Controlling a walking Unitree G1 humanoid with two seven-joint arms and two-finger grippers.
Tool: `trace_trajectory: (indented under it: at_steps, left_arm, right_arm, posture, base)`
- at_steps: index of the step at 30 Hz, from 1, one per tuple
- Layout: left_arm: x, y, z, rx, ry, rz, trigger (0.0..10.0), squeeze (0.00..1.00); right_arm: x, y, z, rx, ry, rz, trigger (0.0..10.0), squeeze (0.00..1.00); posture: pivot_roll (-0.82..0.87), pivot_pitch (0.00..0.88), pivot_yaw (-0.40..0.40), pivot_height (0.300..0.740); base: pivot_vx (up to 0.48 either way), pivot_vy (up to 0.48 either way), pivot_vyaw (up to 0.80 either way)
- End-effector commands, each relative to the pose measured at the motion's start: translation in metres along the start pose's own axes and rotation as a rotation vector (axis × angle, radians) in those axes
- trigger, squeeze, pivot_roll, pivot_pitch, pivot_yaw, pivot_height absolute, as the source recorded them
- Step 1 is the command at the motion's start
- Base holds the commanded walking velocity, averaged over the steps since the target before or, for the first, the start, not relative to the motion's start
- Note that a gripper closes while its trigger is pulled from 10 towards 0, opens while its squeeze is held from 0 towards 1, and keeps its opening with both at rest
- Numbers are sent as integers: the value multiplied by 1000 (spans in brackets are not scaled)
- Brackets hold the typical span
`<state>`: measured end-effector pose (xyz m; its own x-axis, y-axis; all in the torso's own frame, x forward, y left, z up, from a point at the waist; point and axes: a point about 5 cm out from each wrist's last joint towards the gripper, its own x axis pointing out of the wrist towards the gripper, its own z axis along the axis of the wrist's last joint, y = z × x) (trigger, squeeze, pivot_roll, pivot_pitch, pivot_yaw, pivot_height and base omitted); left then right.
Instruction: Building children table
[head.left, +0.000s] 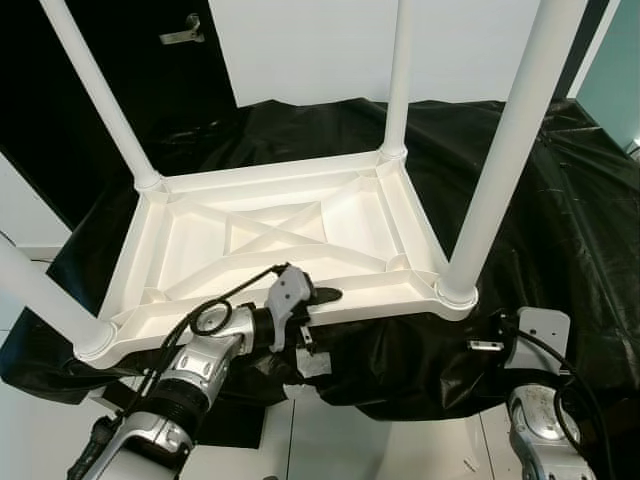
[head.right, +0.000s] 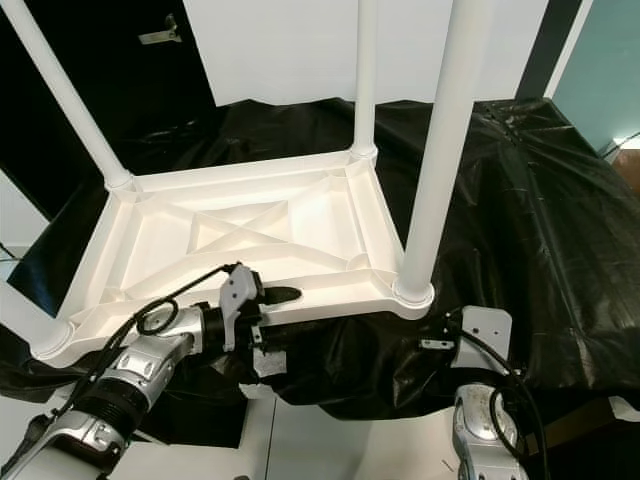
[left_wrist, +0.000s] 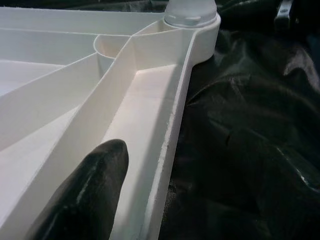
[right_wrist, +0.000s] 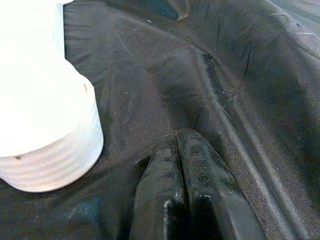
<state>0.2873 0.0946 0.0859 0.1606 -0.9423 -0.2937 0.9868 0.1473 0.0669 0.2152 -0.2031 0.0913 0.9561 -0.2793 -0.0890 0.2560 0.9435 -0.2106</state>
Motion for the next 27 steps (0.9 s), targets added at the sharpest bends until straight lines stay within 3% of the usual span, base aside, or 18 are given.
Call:
trace_trajectory:
  at_steps: [1,2,5,6,7,10,13,17,22,23,26,27]
  left_arm:
    - [0,-25,-30,-81,154,-262,10000,0]
    - [2,-25,-37,-84,223,-245,10000,0]
    - [6,-24,-42,-86,287,-220,10000,0]
    - [9,-23,-41,-83,292,-210,4392,0]
    - [11,-21,-40,-76,298,-199,0,0]
    - [13,-20,-40,-68,302,-193,0,0]
    - [31,-17,-33,-59,278,-141,0,0]
    - [37,-17,-30,-56,265,-129,0,0]
    - [69,-19,-15,-80,165,-36,0,0]
    - [69,-19,-15,-80,165,-36,0,0]
    - [94,-23,3,-102,71,20,0,0]
    - [94,-23,3,-102,71,20,0,0]
  right_arm:
    - [0,2,-5,4,29,9,10000,0]
    - [1,2,-5,7,27,8,10000,0]
    - [1,1,-4,11,25,4,10000,0]
    - [1,1,-5,14,25,2,10000,0]
    - [1,1,-5,15,25,1,10000,0]
    - [1,1,-5,17,25,1,10000,0]
    - [1,3,-5,25,25,1,10000,0]
    - [1,3,-5,27,25,2,10000,0]
    - [5,2,-4,31,21,8,10000,0]
    - [5,2,-4,31,21,8,10000,0]
    - [9,3,-1,35,14,15,10000,0]
    - [9,3,-1,35,14,15,10000,0]
  posture:
    - [-156,1,41,740]
    - [-158,1,43,740]
    - [-160,1,43,740]
    - [-161,1,46,740]
    - [-162,1,48,740]
    - [-162,1,48,740]
    - [-165,4,55,740]
    - [-166,4,56,740]
    - [-167,1,60,740]
    - [-167,1,60,740]
    - [-166,0,60,740]
    - [-166,0,60,740]
  base:
    - [0,0,0]
    - [0,0,0]
    - [0,0,0]
    - [0,0,0]
    - [0,0,0]
    - [0,0,0]
    - [0,0,0]
    - [0,0,0]
    - [0,0,0]
    - [0,0,0]
    - [0,0,0]
    - [0,0,0]
